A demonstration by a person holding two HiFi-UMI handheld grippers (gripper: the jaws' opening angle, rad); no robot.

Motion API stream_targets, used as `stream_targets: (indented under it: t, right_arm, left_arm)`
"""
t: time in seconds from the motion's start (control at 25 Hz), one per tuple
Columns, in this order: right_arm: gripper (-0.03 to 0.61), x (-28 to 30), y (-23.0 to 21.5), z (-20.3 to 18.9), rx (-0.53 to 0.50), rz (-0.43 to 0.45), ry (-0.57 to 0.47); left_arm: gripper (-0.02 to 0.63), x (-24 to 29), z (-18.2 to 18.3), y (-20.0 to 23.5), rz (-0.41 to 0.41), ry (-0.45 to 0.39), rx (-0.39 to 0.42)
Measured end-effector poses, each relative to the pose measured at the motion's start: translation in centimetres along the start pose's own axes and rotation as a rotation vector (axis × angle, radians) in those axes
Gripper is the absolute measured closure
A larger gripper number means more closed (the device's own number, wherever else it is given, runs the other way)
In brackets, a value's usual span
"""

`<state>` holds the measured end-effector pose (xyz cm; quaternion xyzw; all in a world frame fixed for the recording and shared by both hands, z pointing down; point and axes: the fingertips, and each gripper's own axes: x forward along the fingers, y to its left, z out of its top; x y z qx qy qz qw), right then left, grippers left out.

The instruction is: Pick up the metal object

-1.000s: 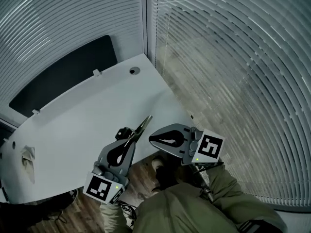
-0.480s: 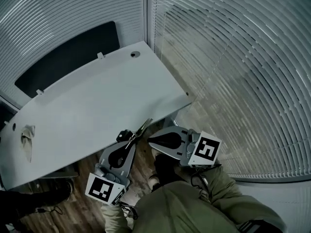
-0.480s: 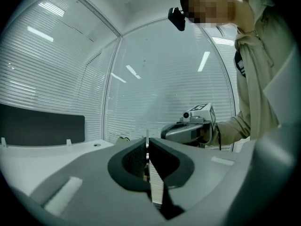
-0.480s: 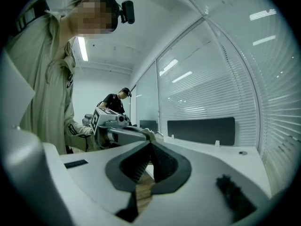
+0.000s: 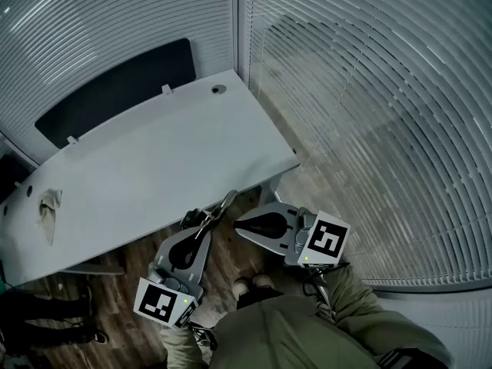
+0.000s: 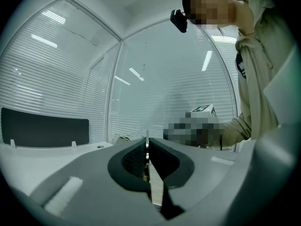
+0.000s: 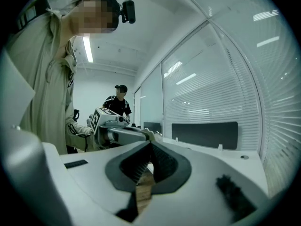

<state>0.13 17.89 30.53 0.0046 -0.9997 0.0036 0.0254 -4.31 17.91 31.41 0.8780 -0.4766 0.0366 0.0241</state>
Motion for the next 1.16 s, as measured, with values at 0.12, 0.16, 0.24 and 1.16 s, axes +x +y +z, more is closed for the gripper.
stream_targets:
  t: [0.12, 0.16, 0.24, 1.16]
  right_arm:
    - [0.574, -1.0, -0.3, -0.2, -0.01, 0.014, 0.002]
    - [0.574, -1.4, -0.5, -0.4, -0.011, 0.015, 0.001]
    - [0.574, -2.1, -0.8, -0.6, -0.01, 0.012, -0.004]
    - [0.574, -2.5, -1.2, -0.1, -0.039, 0.026, 0.003]
  left_arm:
    - [0.607, 0.8, -0.1, -0.6, 0.012, -0.003, -0.005]
    - [0.607, 1.1, -0.3, -0.8, 0.012, 0.002, -0.005]
    - [0.607, 1.7, -0.5, -1.3, 0.012, 0.011, -0.006]
    - [0.607, 1.9, 0.0, -1.7, 0.027, 0.01, 0.008]
